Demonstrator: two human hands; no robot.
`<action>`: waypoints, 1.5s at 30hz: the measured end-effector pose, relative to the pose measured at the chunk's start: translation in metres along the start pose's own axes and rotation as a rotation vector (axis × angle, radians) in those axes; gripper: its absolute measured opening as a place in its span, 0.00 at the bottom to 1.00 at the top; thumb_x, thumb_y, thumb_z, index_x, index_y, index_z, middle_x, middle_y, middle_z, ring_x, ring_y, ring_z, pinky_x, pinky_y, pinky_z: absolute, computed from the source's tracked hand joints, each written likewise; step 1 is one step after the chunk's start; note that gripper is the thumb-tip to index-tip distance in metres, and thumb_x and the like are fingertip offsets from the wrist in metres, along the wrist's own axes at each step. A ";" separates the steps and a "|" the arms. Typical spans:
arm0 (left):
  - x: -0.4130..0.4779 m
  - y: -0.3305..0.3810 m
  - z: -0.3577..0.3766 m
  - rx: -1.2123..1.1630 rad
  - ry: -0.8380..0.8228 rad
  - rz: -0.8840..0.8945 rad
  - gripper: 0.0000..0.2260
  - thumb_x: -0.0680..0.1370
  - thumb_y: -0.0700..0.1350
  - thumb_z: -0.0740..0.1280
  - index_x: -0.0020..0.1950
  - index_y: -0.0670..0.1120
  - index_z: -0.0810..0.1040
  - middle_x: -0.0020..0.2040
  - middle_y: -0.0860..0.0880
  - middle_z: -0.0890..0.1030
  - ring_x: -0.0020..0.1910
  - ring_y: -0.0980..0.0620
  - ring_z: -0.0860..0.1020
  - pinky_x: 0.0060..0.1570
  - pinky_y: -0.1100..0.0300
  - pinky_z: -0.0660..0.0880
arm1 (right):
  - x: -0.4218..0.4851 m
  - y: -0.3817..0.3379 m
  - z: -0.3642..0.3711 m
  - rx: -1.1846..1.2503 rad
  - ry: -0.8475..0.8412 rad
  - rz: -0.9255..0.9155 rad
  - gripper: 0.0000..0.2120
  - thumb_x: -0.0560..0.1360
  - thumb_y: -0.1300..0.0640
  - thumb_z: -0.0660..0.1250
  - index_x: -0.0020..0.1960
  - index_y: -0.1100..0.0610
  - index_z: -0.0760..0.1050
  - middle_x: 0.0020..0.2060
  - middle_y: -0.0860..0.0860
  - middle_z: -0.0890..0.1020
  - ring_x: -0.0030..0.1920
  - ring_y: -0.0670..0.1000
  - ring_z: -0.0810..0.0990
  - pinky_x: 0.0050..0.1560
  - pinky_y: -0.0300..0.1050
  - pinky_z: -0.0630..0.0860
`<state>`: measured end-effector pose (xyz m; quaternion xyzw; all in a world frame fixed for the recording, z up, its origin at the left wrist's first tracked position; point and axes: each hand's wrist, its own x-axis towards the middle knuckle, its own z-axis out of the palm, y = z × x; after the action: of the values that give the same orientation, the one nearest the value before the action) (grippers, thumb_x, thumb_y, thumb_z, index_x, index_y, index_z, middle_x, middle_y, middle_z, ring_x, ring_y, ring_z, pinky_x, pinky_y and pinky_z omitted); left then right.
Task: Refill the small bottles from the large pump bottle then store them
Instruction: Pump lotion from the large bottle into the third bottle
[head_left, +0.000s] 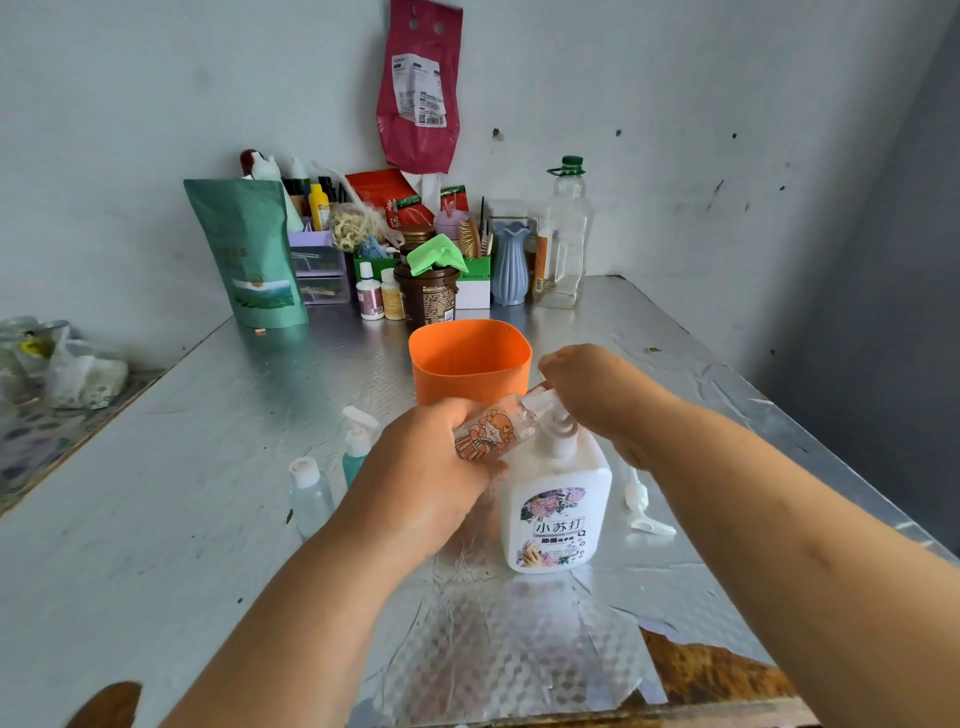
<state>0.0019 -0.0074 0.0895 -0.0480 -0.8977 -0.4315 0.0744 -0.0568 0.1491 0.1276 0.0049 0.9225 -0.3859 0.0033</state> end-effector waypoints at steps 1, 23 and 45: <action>0.000 -0.001 0.000 -0.001 -0.004 0.000 0.17 0.71 0.46 0.77 0.58 0.56 0.80 0.49 0.58 0.84 0.48 0.58 0.82 0.52 0.52 0.79 | 0.001 0.001 0.001 0.005 0.001 0.000 0.17 0.81 0.60 0.51 0.60 0.68 0.73 0.58 0.67 0.76 0.59 0.65 0.75 0.58 0.56 0.73; -0.005 0.008 -0.002 0.031 -0.026 -0.035 0.15 0.72 0.46 0.75 0.57 0.55 0.80 0.45 0.57 0.85 0.45 0.58 0.82 0.51 0.52 0.79 | -0.002 -0.005 -0.003 -0.074 -0.025 -0.019 0.18 0.82 0.59 0.49 0.61 0.68 0.72 0.59 0.66 0.76 0.60 0.64 0.75 0.58 0.53 0.73; -0.006 0.005 0.000 0.002 -0.025 -0.063 0.13 0.71 0.45 0.76 0.54 0.54 0.81 0.45 0.57 0.85 0.46 0.57 0.82 0.52 0.51 0.79 | -0.004 -0.003 0.002 -0.031 -0.007 -0.026 0.17 0.81 0.62 0.50 0.61 0.69 0.73 0.58 0.66 0.76 0.59 0.65 0.75 0.59 0.55 0.73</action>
<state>0.0088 -0.0042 0.0920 -0.0250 -0.9001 -0.4321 0.0493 -0.0531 0.1455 0.1280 -0.0085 0.9284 -0.3714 0.0014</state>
